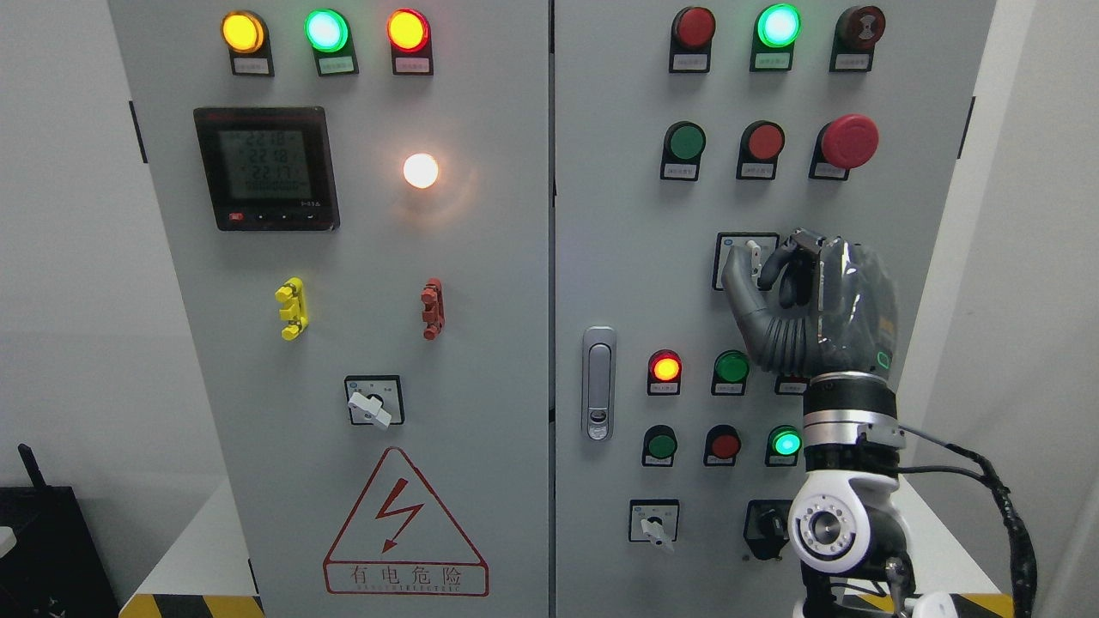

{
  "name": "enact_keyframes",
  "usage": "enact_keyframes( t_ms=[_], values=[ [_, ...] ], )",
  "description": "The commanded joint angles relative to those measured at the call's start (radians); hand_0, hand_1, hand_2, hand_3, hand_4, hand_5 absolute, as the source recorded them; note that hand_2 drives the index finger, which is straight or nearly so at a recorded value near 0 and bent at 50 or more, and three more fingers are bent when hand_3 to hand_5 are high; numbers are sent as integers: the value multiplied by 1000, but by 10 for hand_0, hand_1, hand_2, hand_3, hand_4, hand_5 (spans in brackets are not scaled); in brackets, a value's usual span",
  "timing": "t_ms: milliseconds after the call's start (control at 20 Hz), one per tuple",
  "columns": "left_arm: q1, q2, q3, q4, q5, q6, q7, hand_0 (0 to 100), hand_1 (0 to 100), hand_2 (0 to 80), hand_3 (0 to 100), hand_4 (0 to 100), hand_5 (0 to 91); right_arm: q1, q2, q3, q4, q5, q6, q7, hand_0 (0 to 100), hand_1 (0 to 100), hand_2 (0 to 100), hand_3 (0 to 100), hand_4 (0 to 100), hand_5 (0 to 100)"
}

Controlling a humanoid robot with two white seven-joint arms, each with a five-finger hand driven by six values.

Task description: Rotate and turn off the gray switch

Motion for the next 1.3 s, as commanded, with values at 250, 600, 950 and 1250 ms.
enact_keyframes(
  t_ms=[250,600,950,1250],
  values=[
    [-9,0,8,-26,20,0,0,120,389,0,0,0,0,1,1,-25,-4,-1,-13,-8,353,403,703,1000,1000,1000],
    [-9,0,8,-26,20,0,0,120,389,0,0,0,0,1,1,-28,-7,-1,-21,-10,347,378,696,1000,1000,1000],
    [-9,0,8,-26,20,0,0,120,389,0,0,0,0,3,1,-29,-18,-1,-21,-10,342,377,694,1000,1000,1000],
    [-9,0,8,-26,20,0,0,120,389,0,0,0,0,11,-7,-31,-41,-1,-73,-48,340,374,694,1000,1000,1000]
  ],
)
